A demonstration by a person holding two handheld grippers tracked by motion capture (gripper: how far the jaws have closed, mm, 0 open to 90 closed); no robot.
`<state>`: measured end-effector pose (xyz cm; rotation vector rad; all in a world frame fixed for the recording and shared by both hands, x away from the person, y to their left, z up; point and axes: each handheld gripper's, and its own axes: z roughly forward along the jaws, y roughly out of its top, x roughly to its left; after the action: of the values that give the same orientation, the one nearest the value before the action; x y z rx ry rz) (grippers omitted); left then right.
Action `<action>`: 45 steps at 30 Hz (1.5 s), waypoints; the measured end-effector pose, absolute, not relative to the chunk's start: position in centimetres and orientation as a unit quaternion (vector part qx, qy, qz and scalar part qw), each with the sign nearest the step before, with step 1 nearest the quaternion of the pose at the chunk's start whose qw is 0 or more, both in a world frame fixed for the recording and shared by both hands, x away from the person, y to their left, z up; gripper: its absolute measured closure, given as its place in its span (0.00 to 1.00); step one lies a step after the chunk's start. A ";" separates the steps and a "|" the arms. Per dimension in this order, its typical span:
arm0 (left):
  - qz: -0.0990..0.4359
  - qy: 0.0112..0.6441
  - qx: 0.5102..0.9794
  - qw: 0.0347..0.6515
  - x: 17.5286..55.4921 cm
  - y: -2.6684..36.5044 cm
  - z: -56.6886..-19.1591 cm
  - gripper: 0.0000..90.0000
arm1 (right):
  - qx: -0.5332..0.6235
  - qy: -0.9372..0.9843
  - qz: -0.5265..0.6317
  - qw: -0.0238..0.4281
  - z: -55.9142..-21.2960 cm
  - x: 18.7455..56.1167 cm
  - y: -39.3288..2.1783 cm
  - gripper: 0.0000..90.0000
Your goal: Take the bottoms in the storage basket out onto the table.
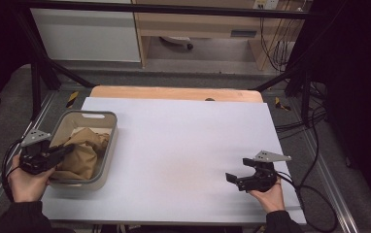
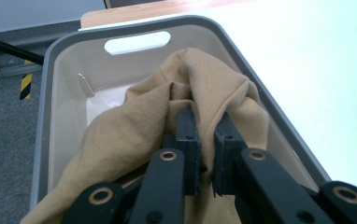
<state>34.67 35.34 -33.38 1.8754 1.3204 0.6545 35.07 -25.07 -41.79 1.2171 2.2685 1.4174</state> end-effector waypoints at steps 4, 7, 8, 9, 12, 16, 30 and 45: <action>0.260 0.511 0.730 0.373 34.7 35.4 -33.3 0.92 | 0.412 0.768 0.480 0.101 -41.8 35.1 -25.1 0.01; 0.258 0.513 0.728 0.374 34.6 35.3 -33.2 0.92 | 0.413 0.767 0.481 0.102 -41.8 35.1 -25.1 0.01; 0.259 0.513 0.728 0.374 34.5 35.3 -33.2 0.92 | 0.413 0.767 0.480 0.102 -41.8 35.1 -25.1 0.01; 0.262 0.510 0.728 0.376 34.6 35.3 -33.1 0.92 | 0.412 0.767 0.481 0.102 -41.8 35.1 -25.1 0.01; 0.260 0.513 0.726 0.378 34.5 35.2 -33.1 0.92 | 0.413 0.767 0.481 0.101 -41.8 35.1 -25.1 0.01; 0.260 0.511 0.725 0.381 34.4 35.2 -32.9 0.92 | 0.412 0.768 0.480 0.101 -41.8 35.1 -25.1 0.01; 0.266 0.510 0.717 0.393 34.3 35.1 -32.5 0.92 | 0.412 0.768 0.480 0.101 -41.8 35.1 -25.1 0.01; 0.270 0.508 0.713 0.401 34.1 34.9 -32.2 0.92 | 0.411 0.769 0.479 0.102 -41.8 35.1 -25.1 0.01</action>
<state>34.14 34.91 -32.19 1.8040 1.2840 0.6834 35.08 -25.07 -41.82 1.2124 2.2720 1.4144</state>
